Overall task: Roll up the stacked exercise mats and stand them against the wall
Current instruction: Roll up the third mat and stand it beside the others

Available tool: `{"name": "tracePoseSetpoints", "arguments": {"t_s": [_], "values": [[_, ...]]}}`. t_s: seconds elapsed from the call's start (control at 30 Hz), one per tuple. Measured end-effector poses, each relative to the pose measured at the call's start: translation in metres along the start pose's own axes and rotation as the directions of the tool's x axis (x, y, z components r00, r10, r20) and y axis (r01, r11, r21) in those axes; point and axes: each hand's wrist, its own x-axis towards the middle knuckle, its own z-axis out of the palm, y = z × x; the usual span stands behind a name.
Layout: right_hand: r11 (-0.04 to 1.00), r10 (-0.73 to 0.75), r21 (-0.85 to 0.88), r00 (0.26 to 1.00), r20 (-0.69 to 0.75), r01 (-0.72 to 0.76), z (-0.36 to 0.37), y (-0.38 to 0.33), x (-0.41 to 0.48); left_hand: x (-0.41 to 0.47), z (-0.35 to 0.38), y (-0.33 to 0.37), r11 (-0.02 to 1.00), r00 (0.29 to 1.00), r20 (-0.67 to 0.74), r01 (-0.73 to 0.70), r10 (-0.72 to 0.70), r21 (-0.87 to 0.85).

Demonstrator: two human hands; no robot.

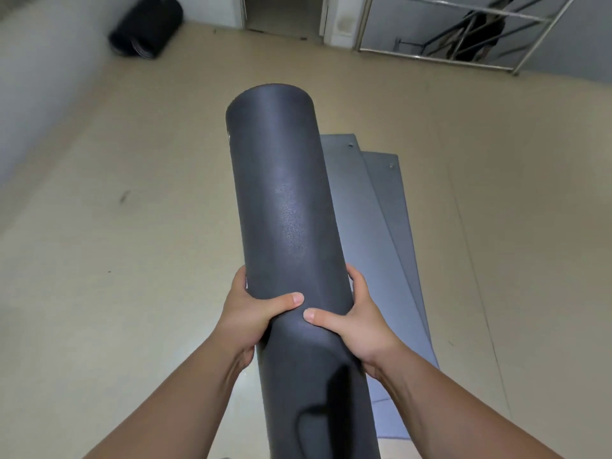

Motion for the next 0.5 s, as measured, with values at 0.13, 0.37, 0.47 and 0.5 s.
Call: {"name": "tracePoseSetpoints", "arguments": {"t_s": [0.13,0.37,0.47,0.5], "values": [[1.000,-0.006,0.014,0.998,0.057,0.005,0.088,-0.119,-0.064,-0.080,-0.051,0.140,0.999,0.999,-0.019,-0.033,0.034,0.033],[0.998,-0.042,0.053,0.987,0.154,0.034,0.228,-0.231,-0.084,-0.142,-0.144,0.299,0.988,0.991,-0.067,-0.103,0.112,0.119],[0.996,-0.091,0.031,0.969,0.230,0.087,0.272,-0.259,-0.060,-0.132,-0.183,0.336,0.983,0.981,-0.121,-0.138,0.152,0.122],[0.994,-0.111,0.025,0.959,0.260,0.108,0.284,-0.267,-0.049,-0.125,-0.194,0.347,0.981,0.977,-0.132,-0.153,0.168,0.120]]}}
